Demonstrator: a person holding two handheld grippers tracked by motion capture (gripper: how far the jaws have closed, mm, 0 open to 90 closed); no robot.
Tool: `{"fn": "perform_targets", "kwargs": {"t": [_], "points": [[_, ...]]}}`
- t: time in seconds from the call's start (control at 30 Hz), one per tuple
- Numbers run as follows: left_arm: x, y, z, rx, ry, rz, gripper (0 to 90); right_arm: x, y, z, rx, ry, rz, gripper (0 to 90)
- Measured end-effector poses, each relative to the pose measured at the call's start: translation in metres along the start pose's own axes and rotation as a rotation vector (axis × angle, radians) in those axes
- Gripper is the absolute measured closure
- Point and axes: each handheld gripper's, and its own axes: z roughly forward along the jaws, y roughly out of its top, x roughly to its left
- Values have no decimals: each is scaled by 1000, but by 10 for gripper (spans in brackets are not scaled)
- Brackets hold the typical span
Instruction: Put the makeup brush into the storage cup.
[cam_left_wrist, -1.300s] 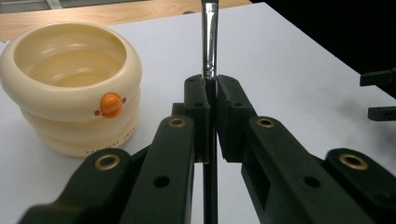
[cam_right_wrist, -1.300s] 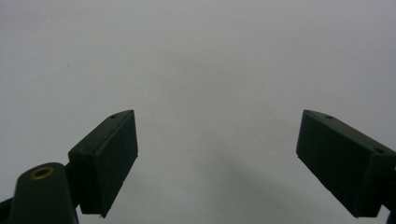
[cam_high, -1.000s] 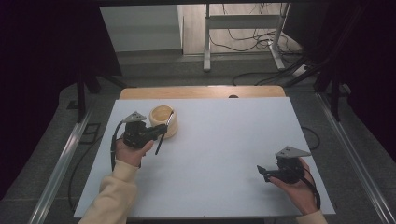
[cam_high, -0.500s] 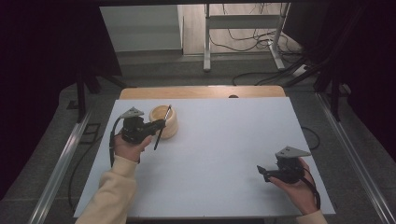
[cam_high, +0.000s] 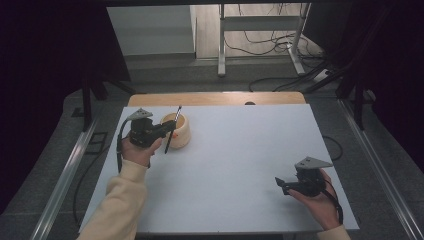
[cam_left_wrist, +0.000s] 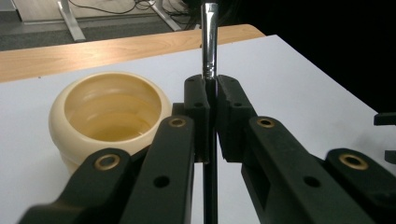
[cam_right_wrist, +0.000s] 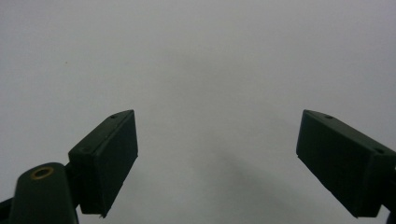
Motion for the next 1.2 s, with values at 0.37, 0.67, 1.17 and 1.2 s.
{"fn": "perform_targets", "kwargs": {"t": [0.37,0.67,1.17,1.2], "points": [[3,5,3,-12,-1,1,838,-1,0,0,-1,0,3,129],[6,11,8,-6,6,12,839,-1,0,0,-1,-1,4,129],[19,20,19,-14,28,15,838,-1,1,2,5,0,4,129],[20,20,20,-16,29,14,838,-1,0,2,5,-1,5,129]]}}
